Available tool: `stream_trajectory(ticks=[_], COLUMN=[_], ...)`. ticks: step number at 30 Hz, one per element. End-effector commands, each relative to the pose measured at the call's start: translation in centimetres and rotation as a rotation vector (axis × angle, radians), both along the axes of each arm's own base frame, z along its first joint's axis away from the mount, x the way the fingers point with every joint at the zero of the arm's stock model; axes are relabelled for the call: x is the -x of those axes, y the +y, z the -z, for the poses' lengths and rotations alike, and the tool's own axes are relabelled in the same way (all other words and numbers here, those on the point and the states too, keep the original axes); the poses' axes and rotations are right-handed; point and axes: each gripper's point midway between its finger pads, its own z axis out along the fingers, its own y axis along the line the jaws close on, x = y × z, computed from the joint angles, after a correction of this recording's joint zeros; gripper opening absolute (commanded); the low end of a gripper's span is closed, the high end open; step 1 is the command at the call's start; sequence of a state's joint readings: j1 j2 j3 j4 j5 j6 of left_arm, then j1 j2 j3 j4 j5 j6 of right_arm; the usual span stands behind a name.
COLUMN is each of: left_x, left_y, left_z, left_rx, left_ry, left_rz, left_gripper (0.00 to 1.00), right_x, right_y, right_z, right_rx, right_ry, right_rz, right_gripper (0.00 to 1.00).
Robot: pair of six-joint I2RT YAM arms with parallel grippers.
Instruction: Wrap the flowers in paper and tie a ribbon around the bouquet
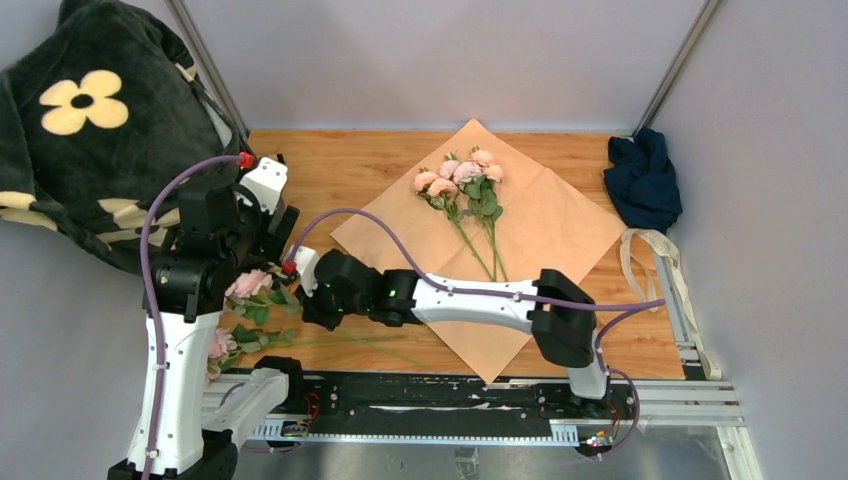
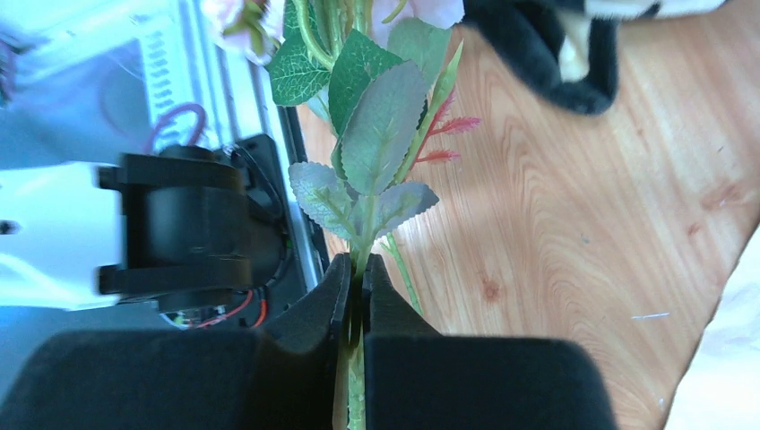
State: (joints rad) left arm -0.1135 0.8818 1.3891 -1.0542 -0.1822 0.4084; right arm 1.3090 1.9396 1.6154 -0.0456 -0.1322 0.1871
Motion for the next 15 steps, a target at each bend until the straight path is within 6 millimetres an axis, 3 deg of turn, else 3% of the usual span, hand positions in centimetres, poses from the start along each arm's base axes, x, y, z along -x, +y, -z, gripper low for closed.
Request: stream_trajectory(ticks=[1, 3, 5, 6, 7, 10, 13, 15], left_x=[0.2, 0.4, 0.4, 0.4, 0.3, 0.1, 0.4, 0.6], left_y=[0.0, 0.2, 0.2, 0.1, 0.0, -0.3, 0.0, 0.2], left_z=[-0.3, -0.6, -1.0, -1.2, -1.1, -0.8, -0.9, -1.1], left_rx=[0.004, -0.002, -0.003, 0.0, 0.005, 0.021, 0.007, -0.005], left_ry=[-0.004, -0.01, -0.019, -0.024, -0.021, -0.009, -0.016, -0.024], left_rz=[-0.002, -0.004, -0.005, -0.002, 0.002, 0.014, 0.004, -0.003], left_gripper=[1.0, 1.0, 1.0, 1.0, 1.0, 1.0, 1.0, 1.0], right_x=[-1.8, -5.2, -10.8, -14.4, -16.1, -22.4, -25.4, -26.9], right_y=[-3.3, -6.6, -12.1, -16.2, -18.2, -26.0, -30.2, -32.0], right_z=[2.3, 0.9, -0.2, 0.3, -0.2, 2.2, 6.1, 7.8], right_rx=[0.108, 0.099, 0.084, 0.087, 0.056, 0.102, 0.299, 0.379], right_ry=[0.059, 0.077, 0.074, 0.073, 0.069, 0.003, -0.031, -0.058], right_rz=[0.059, 0.216, 0.486, 0.654, 0.734, 1.001, 1.083, 1.102], right_gripper=[0.0, 0.0, 0.0, 0.0, 0.0, 0.0, 0.0, 0.0])
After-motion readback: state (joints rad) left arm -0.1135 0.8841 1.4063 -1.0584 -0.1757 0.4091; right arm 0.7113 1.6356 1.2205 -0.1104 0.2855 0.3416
